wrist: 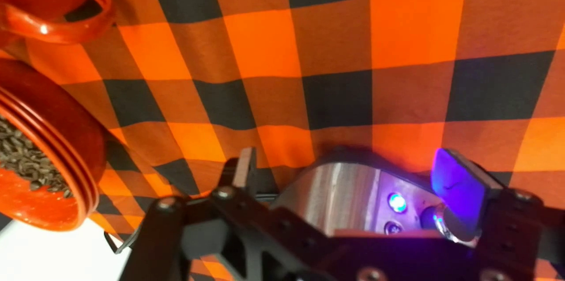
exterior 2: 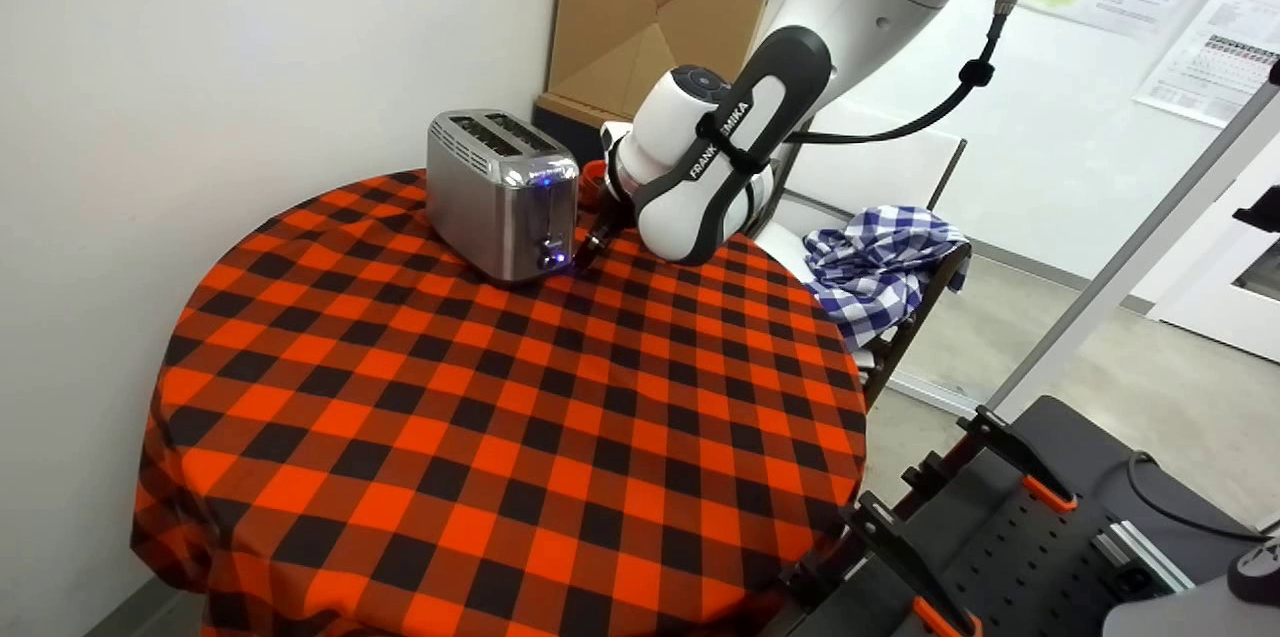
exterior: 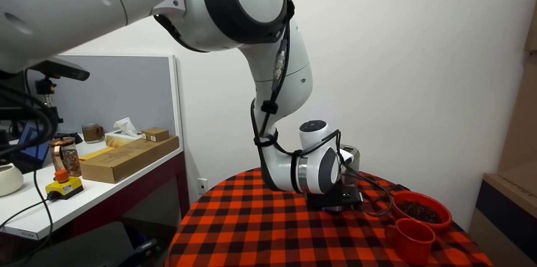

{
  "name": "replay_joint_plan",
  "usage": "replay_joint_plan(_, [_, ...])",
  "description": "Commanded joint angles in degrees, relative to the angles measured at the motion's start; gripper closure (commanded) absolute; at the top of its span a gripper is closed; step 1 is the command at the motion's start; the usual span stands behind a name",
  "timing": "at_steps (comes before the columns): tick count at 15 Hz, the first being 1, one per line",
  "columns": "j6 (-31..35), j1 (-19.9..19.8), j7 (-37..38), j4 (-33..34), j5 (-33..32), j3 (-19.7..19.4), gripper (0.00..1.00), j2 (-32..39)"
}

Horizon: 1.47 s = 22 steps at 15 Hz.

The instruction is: Turn off the toaster

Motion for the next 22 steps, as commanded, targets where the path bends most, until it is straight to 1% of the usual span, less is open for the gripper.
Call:
replay_joint_plan(1, [-0.37, 0.27, -1.47, 2.93, 2.08, 0.51, 0.0, 1.83])
replay_joint_plan(14, [-5.38, 1.19, -1.07, 12.09, 4.52, 0.47, 0.0, 6.95])
replay_joint_plan(17, [-5.73, 1.13, -1.05, 12.72, 4.51, 0.61, 0.0, 7.23])
replay_joint_plan(22, [-4.23, 1.41, -0.66, 12.22, 4.44, -0.07, 0.0, 6.91])
